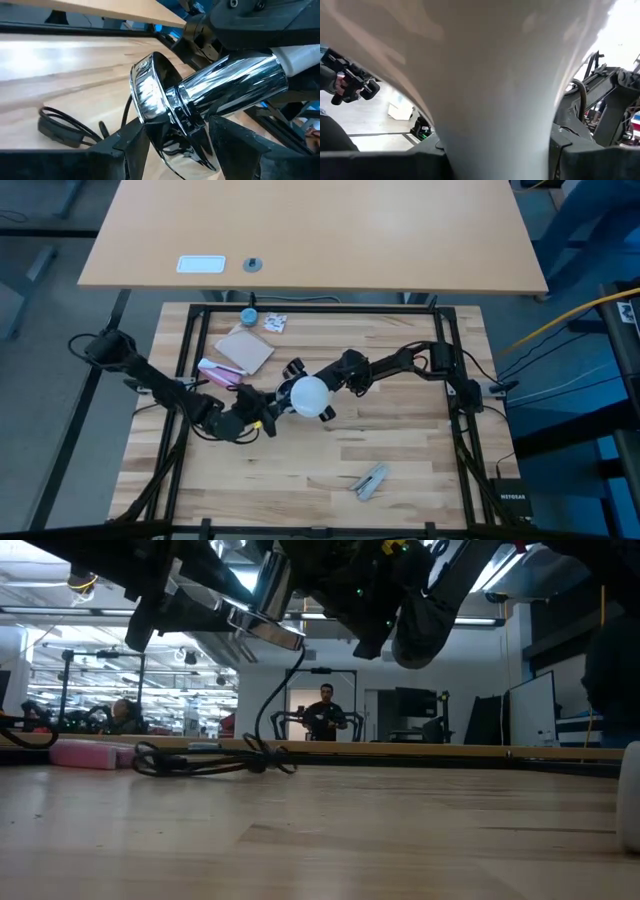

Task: Screw lightbulb
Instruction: Remove the lightbulb from the lamp

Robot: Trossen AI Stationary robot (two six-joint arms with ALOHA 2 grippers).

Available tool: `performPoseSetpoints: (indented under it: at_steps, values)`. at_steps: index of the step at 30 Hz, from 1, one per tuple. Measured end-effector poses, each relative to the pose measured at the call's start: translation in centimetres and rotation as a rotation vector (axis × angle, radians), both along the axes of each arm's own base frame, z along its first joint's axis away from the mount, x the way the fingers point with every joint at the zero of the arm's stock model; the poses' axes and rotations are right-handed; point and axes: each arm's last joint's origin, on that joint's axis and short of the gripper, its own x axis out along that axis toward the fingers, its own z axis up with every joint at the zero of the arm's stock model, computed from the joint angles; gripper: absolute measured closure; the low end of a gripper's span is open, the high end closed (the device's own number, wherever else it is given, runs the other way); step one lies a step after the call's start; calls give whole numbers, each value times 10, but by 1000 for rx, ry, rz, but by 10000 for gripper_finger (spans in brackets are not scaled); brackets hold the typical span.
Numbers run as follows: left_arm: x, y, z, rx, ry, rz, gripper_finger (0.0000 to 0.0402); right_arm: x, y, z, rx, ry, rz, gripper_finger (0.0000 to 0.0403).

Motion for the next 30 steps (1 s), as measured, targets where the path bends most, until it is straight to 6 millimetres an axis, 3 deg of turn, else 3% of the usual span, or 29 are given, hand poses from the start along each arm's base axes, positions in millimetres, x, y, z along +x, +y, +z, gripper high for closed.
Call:
performPoseSetpoints:
  at_steps: [9,13,19,24,30]
  values:
    - [-6,6,9,-61,-23,-14,216,-1,1,0,-13,-4,34,237]
    - [-17,15,22,-120,-66,30,245,-1,9,-7,-40,44,122,238]
    - [-32,27,40,-96,-60,16,295,-1,10,-5,-43,21,104,238]
    - [-40,28,51,-48,-45,-71,315,-1,10,-3,-13,8,51,238]
    - [-41,15,43,-111,57,-343,312,2,3,-2,44,2,-70,238]
